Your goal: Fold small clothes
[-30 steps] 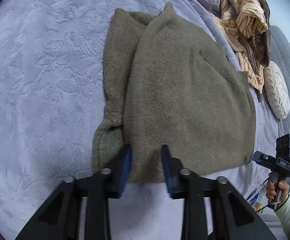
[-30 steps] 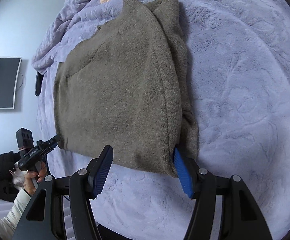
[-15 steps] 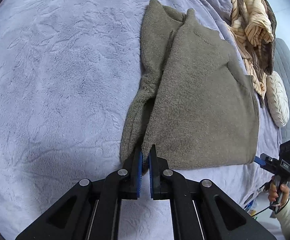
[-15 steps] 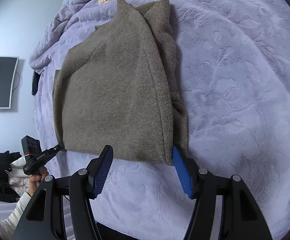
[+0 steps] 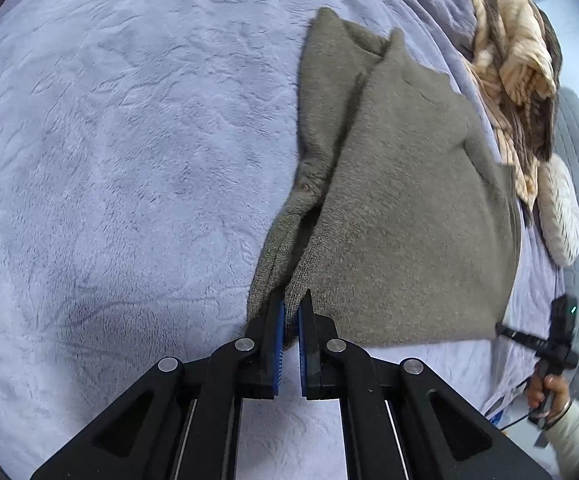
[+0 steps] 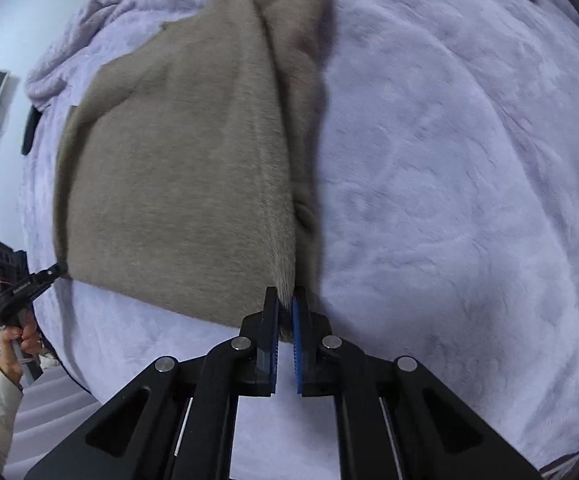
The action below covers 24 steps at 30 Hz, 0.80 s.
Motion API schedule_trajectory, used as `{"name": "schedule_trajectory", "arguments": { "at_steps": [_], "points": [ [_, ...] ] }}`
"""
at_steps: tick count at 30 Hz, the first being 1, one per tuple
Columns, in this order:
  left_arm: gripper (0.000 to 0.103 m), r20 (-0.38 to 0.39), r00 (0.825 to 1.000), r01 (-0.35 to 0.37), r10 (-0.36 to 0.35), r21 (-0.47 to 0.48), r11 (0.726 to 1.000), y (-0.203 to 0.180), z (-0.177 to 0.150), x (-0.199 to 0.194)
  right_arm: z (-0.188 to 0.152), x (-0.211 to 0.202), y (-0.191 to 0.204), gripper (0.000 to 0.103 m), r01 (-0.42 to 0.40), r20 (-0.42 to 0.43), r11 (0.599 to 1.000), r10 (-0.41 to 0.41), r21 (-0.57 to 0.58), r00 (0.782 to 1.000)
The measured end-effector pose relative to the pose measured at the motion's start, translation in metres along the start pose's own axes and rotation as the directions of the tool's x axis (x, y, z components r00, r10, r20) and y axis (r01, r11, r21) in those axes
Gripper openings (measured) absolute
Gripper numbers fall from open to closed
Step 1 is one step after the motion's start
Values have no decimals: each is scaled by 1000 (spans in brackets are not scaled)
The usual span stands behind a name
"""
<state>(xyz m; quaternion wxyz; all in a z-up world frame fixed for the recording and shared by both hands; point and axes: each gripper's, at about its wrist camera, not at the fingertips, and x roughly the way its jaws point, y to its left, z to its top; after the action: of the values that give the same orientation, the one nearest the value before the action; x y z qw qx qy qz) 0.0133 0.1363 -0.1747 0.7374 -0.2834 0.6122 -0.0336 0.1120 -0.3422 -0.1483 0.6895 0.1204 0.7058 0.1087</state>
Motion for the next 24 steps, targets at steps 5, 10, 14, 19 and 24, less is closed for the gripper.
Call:
{"name": "schedule_trajectory", "arguments": {
  "at_steps": [5,10,14,19,24],
  "points": [
    [10,62,995,-73,72,23,997,-14,-6,-25,-7,-6,-10,7,-57,10,997,56,53,998],
    [31,150,981,-132,122,55,990,-32,0,-51,-9,-13,4,7,32,13,999,-32,1,999],
    [31,187,980,-84,65,97,992,-63,17,-49,1,-29,20,8,41,98,999,-39,-17,994],
    [31,182,982,-79,49,161,984,-115,44,-2,16,-27,50,18,10,147,998,-1,-59,989],
    [31,205,968,-168,144,103,980,-123,77,39,22,4,64,23,1,98,994,10,-112,995]
  ]
}}
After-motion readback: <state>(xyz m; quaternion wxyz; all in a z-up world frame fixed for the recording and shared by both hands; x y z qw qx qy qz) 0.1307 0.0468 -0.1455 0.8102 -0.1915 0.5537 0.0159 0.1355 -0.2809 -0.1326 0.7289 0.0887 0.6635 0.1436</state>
